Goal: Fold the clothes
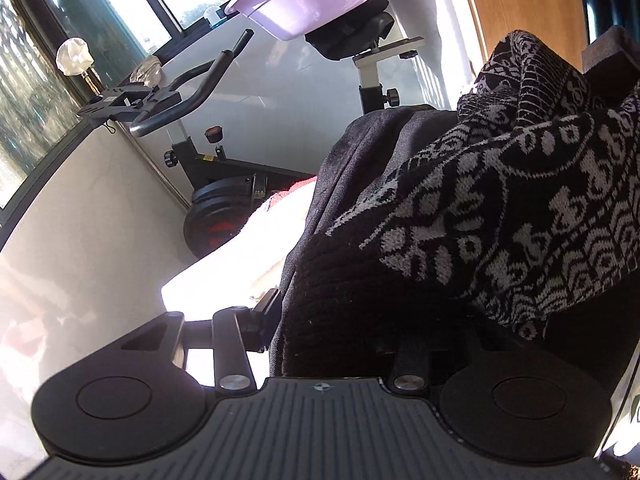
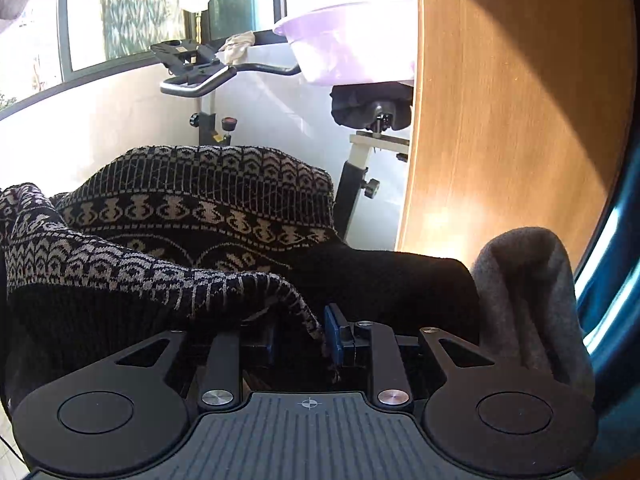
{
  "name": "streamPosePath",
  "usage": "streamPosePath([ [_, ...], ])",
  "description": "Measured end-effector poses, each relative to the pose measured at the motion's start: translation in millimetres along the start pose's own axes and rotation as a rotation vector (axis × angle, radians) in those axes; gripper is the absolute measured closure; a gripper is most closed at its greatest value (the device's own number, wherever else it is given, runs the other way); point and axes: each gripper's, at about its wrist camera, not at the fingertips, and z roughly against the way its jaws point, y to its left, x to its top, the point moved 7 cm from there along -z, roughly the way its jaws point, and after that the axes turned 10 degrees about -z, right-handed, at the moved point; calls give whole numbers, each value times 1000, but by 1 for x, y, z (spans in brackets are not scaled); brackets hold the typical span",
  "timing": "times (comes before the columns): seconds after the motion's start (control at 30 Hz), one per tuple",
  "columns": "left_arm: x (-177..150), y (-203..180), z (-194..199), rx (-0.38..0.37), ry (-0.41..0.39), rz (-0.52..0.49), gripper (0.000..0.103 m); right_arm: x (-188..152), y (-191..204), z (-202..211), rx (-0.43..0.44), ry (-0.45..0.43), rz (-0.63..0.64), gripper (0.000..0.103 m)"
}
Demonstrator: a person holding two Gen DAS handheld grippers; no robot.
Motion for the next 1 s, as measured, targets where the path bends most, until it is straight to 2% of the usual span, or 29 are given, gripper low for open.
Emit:
streamPosePath([
  [0.1, -1, -2, 2, -1, -28, -2, 58, -10, 2, -8, -15, 25, 73, 74],
  [0.13, -2, -3, 3, -1, -38, -2, 62, -13, 1, -11, -22, 33, 96, 73],
  [0.17, -2, -3, 4, -2, -48, -2, 73, -15, -1, -15, -27, 44, 102, 71],
  [0.2, -2, -4, 5, -2, -57, -2, 91, -16, -3, -18, -28, 60, 91, 70],
  [0.27, -3, -5, 6, -3, -77, -1, 91, -15, -8, -24, -17, 86, 46, 69],
  [0.33, -1, 7, 22, 6, -110, 131, 92, -11, -12, -29, 6, 107, -16, 73],
  [0.37, 0, 17, 35, 12, -135, 231, 93, -4, -13, -27, 27, 96, -44, 89],
  [0.4, 0, 26, 47, 10, -165, 327, 93, 3, -14, -25, 49, 85, -71, 93],
  [0.47, 0, 45, 74, -8, -237, 528, 93, 18, -13, -18, 79, 49, -96, 94],
  [0.5, 1, 58, 93, -14, -283, 633, 93, 32, -11, -7, 104, 8, -100, 95],
  [0.57, 9, 73, 121, 6, -362, 713, 94, 60, -8, 14, 155, -75, -111, 95],
  [0.63, 18, 88, 148, 29, -440, 788, 95, 99, -8, 42, 235, -169, -178, 95],
  [0.77, 49, 111, 209, 49, -600, 819, 95, 178, -14, 114, 391, -409, -241, 95],
  [0.83, 64, 118, 249, 94, -694, 818, 95, 212, -17, 152, 466, -523, -248, 95],
  [1.0, 83, 113, 344, 230, -883, 828, 95, 245, -31, 239, 638, -697, -217, 95],
])
